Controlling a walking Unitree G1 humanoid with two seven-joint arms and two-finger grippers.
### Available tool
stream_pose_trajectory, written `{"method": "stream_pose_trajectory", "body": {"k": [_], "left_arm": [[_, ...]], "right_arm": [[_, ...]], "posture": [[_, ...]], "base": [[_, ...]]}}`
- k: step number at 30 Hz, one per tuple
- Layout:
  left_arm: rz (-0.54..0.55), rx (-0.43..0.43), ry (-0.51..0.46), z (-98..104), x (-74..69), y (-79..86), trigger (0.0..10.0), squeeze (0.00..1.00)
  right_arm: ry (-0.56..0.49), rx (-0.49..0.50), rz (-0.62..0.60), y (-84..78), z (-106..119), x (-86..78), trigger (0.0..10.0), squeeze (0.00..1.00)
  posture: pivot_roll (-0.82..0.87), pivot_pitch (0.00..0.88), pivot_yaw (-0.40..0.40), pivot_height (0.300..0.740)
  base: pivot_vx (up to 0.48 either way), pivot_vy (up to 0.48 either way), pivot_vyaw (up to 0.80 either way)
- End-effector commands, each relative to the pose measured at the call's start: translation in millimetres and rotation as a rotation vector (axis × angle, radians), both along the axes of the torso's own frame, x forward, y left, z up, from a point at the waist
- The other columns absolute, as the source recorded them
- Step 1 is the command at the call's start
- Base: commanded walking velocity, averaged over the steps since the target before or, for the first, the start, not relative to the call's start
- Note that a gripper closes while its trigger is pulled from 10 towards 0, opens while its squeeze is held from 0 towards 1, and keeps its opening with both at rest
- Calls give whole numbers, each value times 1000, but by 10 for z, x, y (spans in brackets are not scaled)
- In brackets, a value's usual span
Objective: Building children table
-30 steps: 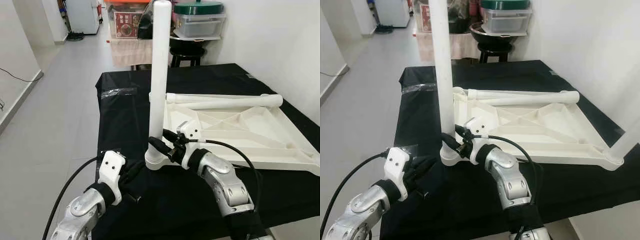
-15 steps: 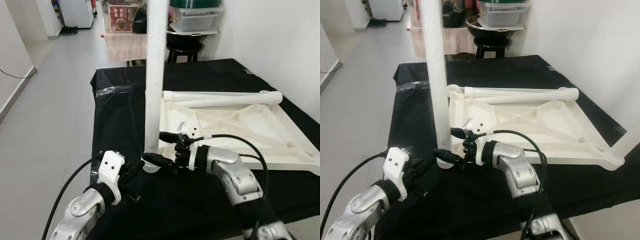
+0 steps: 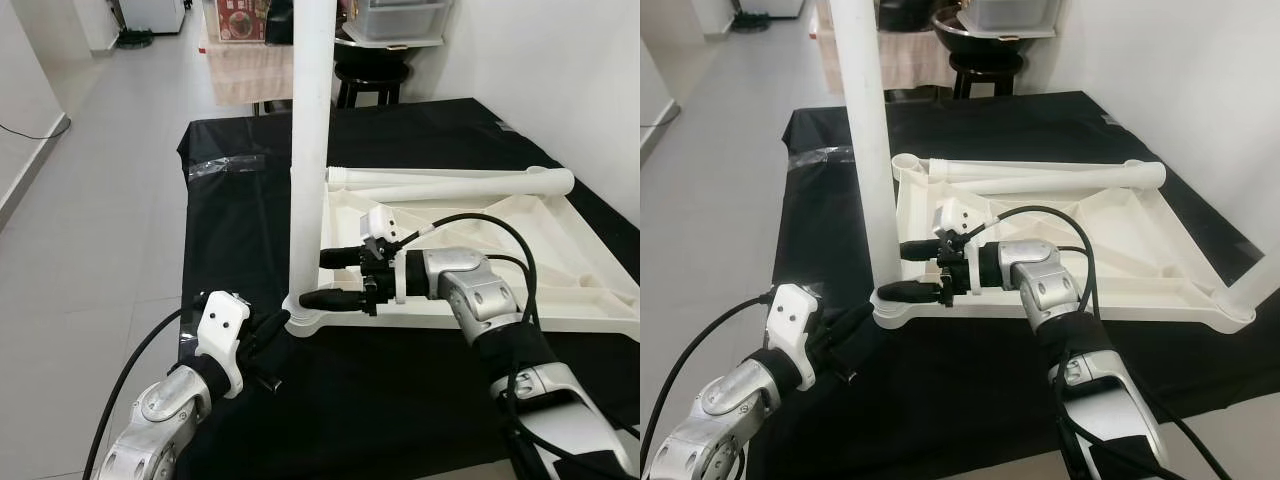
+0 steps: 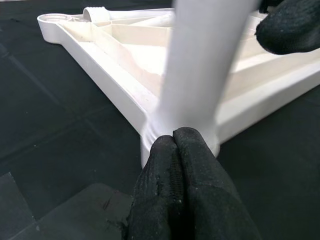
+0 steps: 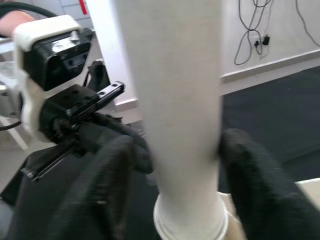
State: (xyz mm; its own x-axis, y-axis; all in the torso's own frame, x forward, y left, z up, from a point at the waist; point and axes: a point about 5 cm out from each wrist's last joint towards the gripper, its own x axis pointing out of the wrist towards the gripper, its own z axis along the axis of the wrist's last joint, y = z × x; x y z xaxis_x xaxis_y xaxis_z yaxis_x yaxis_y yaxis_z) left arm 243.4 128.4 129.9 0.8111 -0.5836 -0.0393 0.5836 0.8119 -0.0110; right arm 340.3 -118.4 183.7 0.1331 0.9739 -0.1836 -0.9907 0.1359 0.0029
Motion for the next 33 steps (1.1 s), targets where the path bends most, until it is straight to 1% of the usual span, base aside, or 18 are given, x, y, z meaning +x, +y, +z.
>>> {"method": "stream_pose_trajectory", "body": {"k": [1,7,10,12,13,14,15,16,17,20,21,26,27,28,29,30,31,33], "left_arm": [[-1,-2,10,-14,-10,-19,10000,0],[-5,-8,10,-5,-16,-28,10000,0],[-6,-9,9,3,-21,-23,10000,0],[-7,-8,9,8,-24,-15,10000,0],[-7,-8,9,8,-24,-15,10000,0],[-5,-7,8,9,-22,-3,10000,0],[-5,-7,8,9,-22,-3,10000,0],[-3,-7,7,13,-19,5,10000,0],[-3,-6,7,15,-13,14,10000,0],[-4,-6,9,9,-2,22,10000,0],[-5,-6,10,5,2,27,10000,0],[-7,-7,11,8,7,25,10000,0],[-3,-8,10,8,8,24,10000,0],[-3,-8,10,8,8,24,10000,0],[1,-10,9,9,7,20,10000,0],[4,-11,9,9,8,19,10000,0],[6,-11,8,8,8,19,10000,0],[7,-12,8,8,7,15,10000,0]], "right_arm": [[0,26,67,40,-4,-58,0,0],[1,43,37,-42,-68,-155,0,0],[-8,50,-18,-46,-122,-242,0,0],[-9,65,-178,20,-211,-285,0,0],[-9,65,-178,20,-211,-285,0,0],[62,162,-543,63,-388,-200,0,0],[62,162,-543,63,-388,-200,0,0],[-59,82,-687,114,-461,-240,0,0],[-137,70,-757,133,-407,-231,0,0],[-151,40,-760,129,-417,-186,0,0],[-118,31,-753,139,-452,-163,0,0],[-106,9,-726,166,-474,-173,0,0],[-88,17,-734,150,-467,-165,1137,0],[-88,17,-734,150,-467,-165,1137,0],[-60,33,-733,138,-453,-164,10000,0],[-47,60,-703,139,-417,-170,10000,729],[-40,78,-682,142,-393,-177,10000,1000],[-17,111,-633,152,-350,-177,10000,1000]], "posture": [[-10,57,-40,740],[-21,69,-37,740],[-29,79,-40,740],[-31,83,-45,740],[-31,83,-45,740],[-44,86,-45,740],[-44,86,-45,740],[-33,88,-44,740],[-32,90,-41,740],[-35,83,-35,740],[-41,76,-34,740],[-39,76,-33,740],[-38,74,-34,740],[-38,74,-34,740],[-34,74,-34,740],[-30,75,-33,740],[-30,75,-33,740],[-28,74,-33,740]], "base": [[0,0,0],[0,0,0],[0,0,0],[0,0,0],[0,0,0],[0,0,0],[0,0,0],[0,0,0],[0,0,0],[0,0,0],[0,0,0],[0,0,0],[0,0,0],[0,0,0],[0,0,0],[0,0,0],[0,0,0],[0,0,0]]}}
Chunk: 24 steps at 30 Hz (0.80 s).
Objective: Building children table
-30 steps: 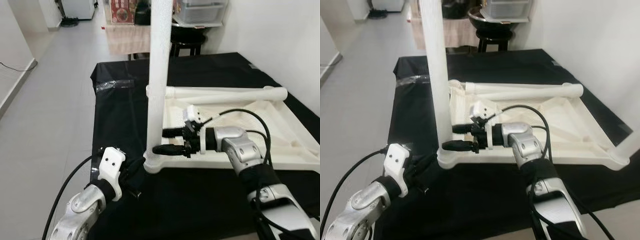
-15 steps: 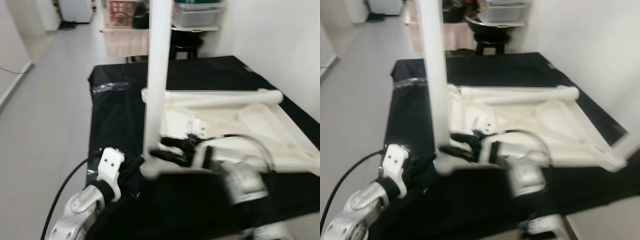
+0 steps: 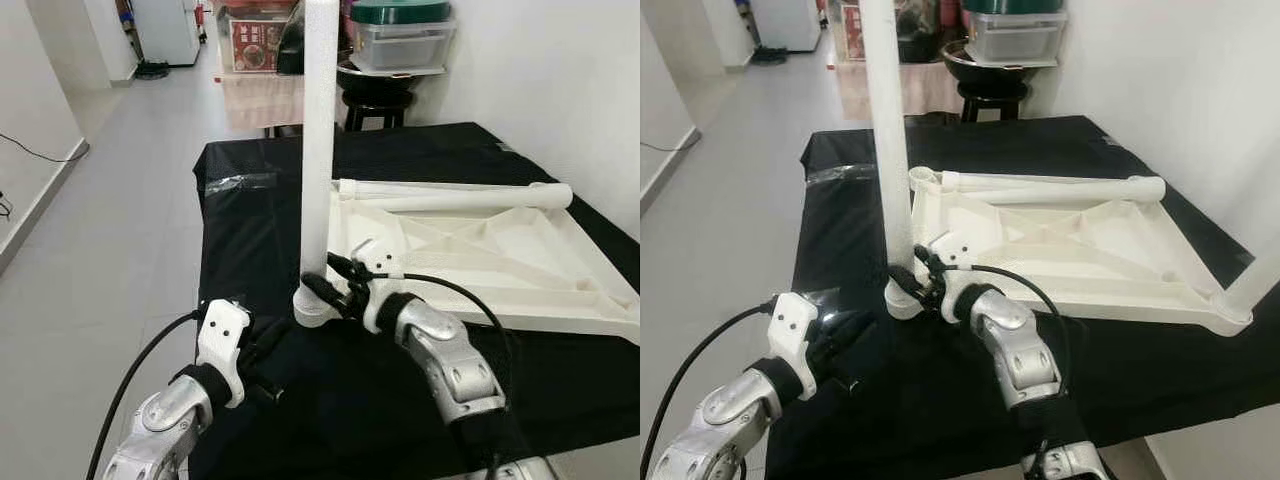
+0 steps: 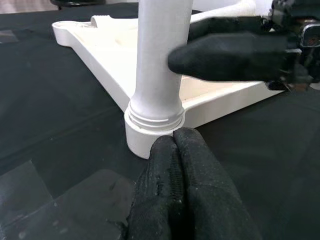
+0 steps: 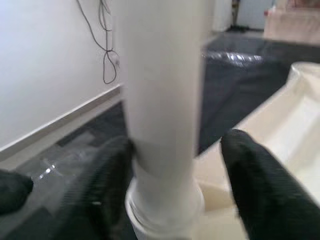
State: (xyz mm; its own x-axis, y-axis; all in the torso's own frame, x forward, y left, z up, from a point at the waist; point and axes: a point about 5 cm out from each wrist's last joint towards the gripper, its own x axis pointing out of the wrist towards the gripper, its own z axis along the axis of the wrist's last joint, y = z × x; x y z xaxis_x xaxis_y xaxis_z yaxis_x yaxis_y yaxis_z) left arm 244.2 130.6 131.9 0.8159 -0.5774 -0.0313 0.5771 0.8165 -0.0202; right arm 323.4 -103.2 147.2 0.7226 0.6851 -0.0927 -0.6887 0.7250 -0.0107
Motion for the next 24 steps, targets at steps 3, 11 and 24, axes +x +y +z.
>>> {"method": "stream_pose_trajectory", "body": {"k": [3,11,24], "left_arm": [[-3,0,11,-14,-3,-10,10000,0],[-8,-3,15,-25,-1,-13,10000,0],[-11,-6,21,-38,-11,-32,10000,0]], "right_arm": [[7,72,140,48,137,-10,10000,1000],[-62,-85,558,-8,352,9,10000,0],[41,-72,666,-133,444,231,2549,0]], "posture": [[-25,72,-31,740],[-24,61,-24,740],[-12,52,-29,740]], "base": [[0,0,0],[0,0,0],[0,0,0]]}}
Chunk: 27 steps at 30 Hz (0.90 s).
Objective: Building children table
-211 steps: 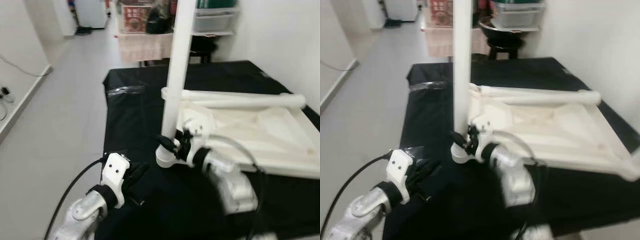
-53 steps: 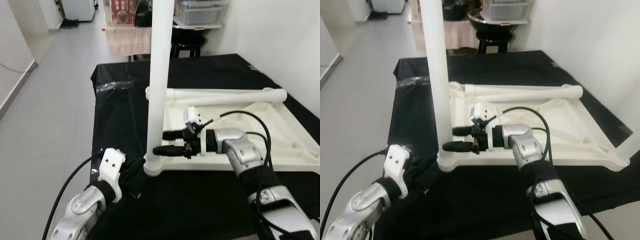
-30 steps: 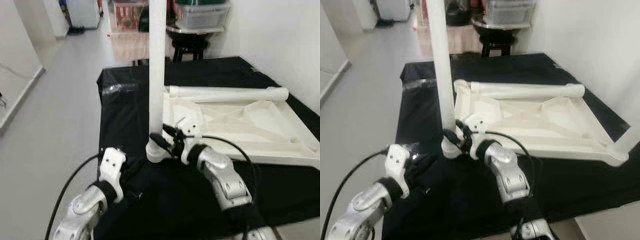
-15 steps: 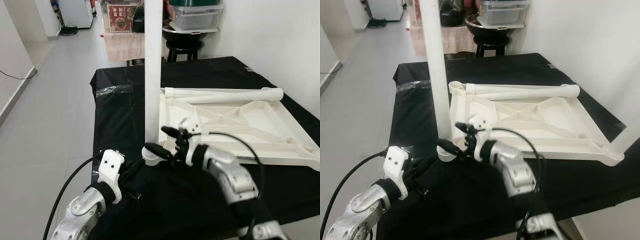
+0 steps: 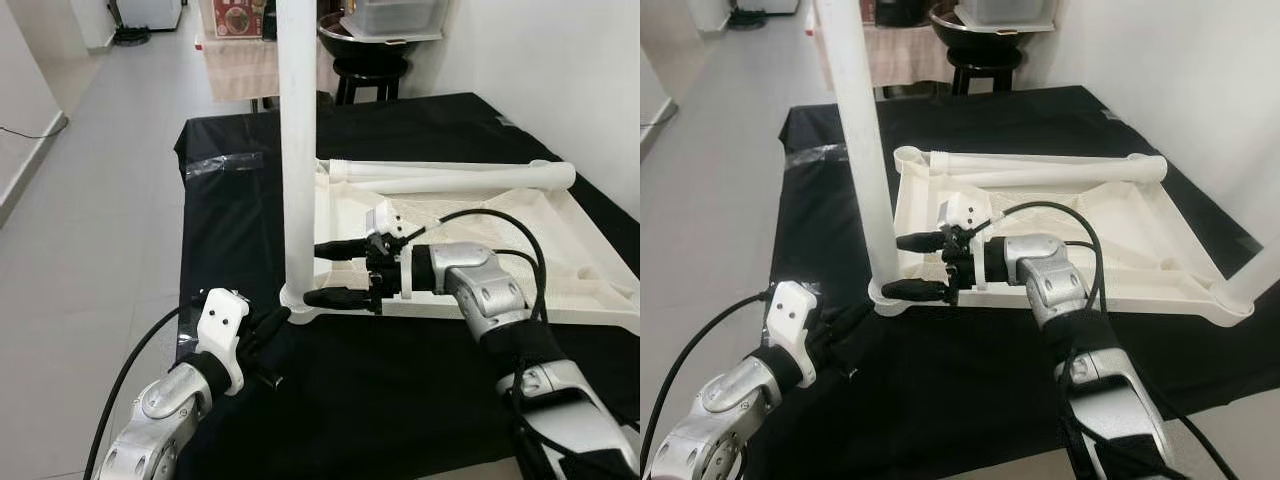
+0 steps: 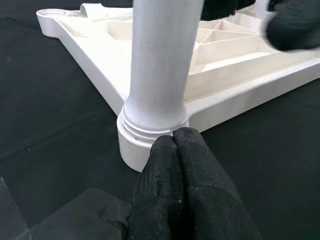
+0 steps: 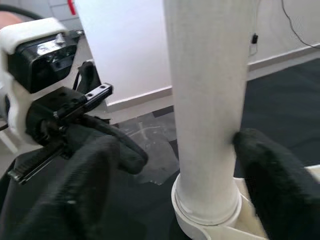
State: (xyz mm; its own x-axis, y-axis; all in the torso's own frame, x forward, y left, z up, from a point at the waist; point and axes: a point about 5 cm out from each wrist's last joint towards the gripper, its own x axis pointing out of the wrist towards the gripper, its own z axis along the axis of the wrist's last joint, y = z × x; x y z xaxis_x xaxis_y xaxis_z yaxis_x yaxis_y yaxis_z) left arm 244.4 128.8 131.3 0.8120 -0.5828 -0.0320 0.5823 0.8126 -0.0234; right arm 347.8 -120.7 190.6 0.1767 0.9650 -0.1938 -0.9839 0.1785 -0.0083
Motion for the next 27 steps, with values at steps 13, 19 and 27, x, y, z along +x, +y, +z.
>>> {"method": "stream_pose_trajectory", "body": {"k": [13,19,27], "left_arm": [[-8,-6,20,-23,-25,-25,10000,0],[-10,-5,20,-10,-35,8,10000,0],[-8,4,21,-16,-20,52,10000,0]], "right_arm": [[-27,49,-16,-59,-49,-76,0,0],[-18,161,-527,-4,-237,-112,0,0],[-155,83,-776,178,-421,-297,0,0]], "posture": [[-23,72,-20,740],[-32,88,-27,740],[-45,86,-8,740]], "base": [[0,0,0],[0,0,0],[0,0,0]]}}
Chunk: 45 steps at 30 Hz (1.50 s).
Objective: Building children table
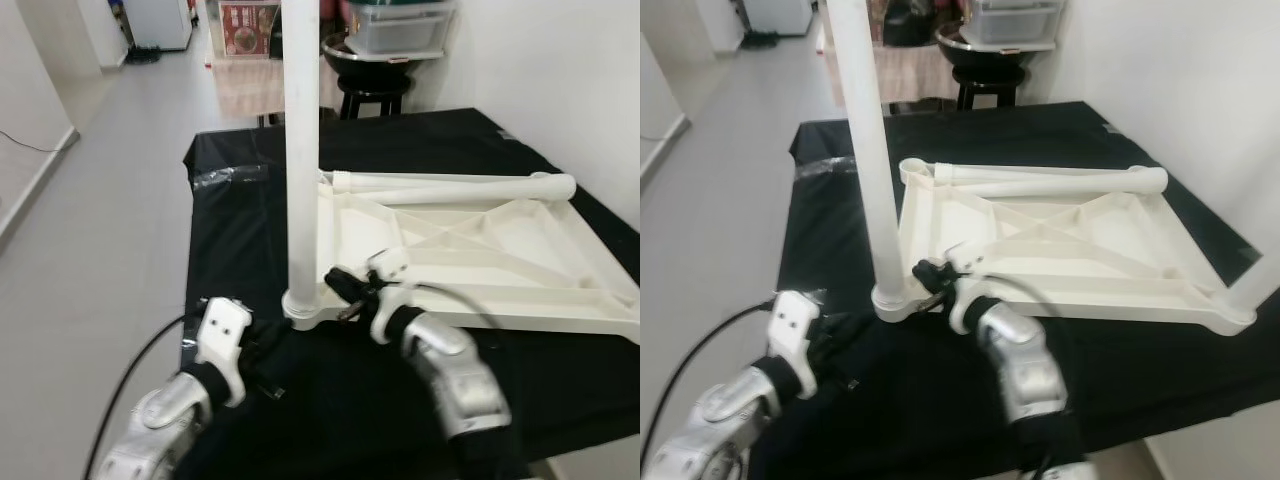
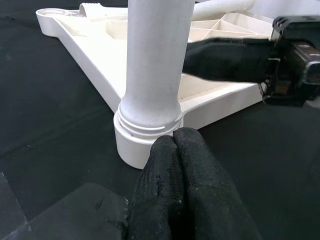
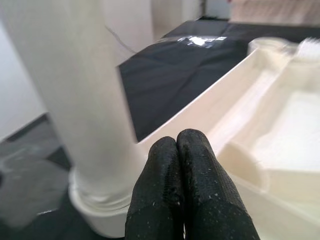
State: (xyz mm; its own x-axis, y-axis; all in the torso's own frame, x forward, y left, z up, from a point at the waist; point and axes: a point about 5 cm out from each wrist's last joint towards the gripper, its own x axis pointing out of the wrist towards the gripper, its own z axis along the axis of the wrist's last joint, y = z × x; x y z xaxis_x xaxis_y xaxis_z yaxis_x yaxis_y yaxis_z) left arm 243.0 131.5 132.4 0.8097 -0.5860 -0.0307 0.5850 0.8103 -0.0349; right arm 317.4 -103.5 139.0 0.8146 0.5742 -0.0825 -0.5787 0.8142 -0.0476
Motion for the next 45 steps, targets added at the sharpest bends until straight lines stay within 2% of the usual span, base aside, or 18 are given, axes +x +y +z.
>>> {"method": "stream_pose_trajectory", "body": {"k": [1,2,8,9,10,11,13,14,16,17,19,22,25,29,34,43,44,45], "left_arm": [[-1,13,14,-23,1,24,10000,0],[-6,16,15,-29,11,27,10000,0],[7,13,11,-21,20,31,10000,0],[17,11,9,-17,20,34,10000,0],[17,11,9,-17,20,34,10000,0],[18,11,9,-17,18,37,10000,0],[18,12,9,-17,16,39,10000,0],[16,15,10,-18,14,39,10000,0],[16,15,10,-18,14,39,10000,0],[14,18,12,-19,12,39,10000,0],[14,20,12,-17,3,35,10000,0],[17,17,10,-14,-5,25,10000,0],[19,16,10,-12,-9,19,10000,0],[19,16,9,-10,-15,13,10000,0],[29,34,1,-12,-57,0,10000,0],[37,36,0,-17,-84,-7,10000,0],[37,35,0,-19,-87,-8,10000,0],[38,35,1,-20,-89,-8,10000,0]], "right_arm": [[-1,-17,-5,-26,9,36,0,0],[27,26,-6,-47,-2,70,0,0],[56,13,56,49,-6,13,0,0],[67,42,60,67,35,0,3412,0],[67,42,60,67,35,0,3412,0],[59,49,73,74,60,-4,10000,0],[52,51,84,77,76,-6,10000,0],[39,58,119,68,112,3,10000,973],[39,58,119,68,112,3,10000,973],[23,59,168,34,167,31,10000,1000],[-17,32,270,-114,340,138,10000,1000],[-39,16,333,-234,489,227,10000,1000],[-58,3,397,-249,578,271,10000,1000],[-73,5,457,-200,637,293,10000,1000],[-58,-25,642,147,636,357,10000,1000],[-8,-90,772,148,577,396,10000,969],[-6,-94,776,138,573,405,10000,451],[-4,-96,778,131,571,412,10000,451]], "posture": [[-37,75,-9,740],[-35,74,-16,740],[-29,70,-20,740],[-15,70,-18,740],[-15,70,-18,740],[-7,69,-15,740],[-7,69,-15,740],[6,69,-17,740],[6,69,-17,740],[6,69,-17,740],[12,73,-26,740],[15,76,-33,740],[19,77,-33,740],[23,79,-35,740],[59,79,-41,740],[69,78,-51,740],[71,75,-49,740],[71,75,-49,740]], "base": [[0,0,0],[0,0,0],[0,0,0],[0,0,0],[0,0,0],[0,0,0],[0,0,0],[0,0,0],[0,0,0],[0,0,0],[0,0,0],[0,0,0],[0,0,0],[0,0,0],[0,0,0],[0,0,0],[0,0,0],[0,0,0]]}}
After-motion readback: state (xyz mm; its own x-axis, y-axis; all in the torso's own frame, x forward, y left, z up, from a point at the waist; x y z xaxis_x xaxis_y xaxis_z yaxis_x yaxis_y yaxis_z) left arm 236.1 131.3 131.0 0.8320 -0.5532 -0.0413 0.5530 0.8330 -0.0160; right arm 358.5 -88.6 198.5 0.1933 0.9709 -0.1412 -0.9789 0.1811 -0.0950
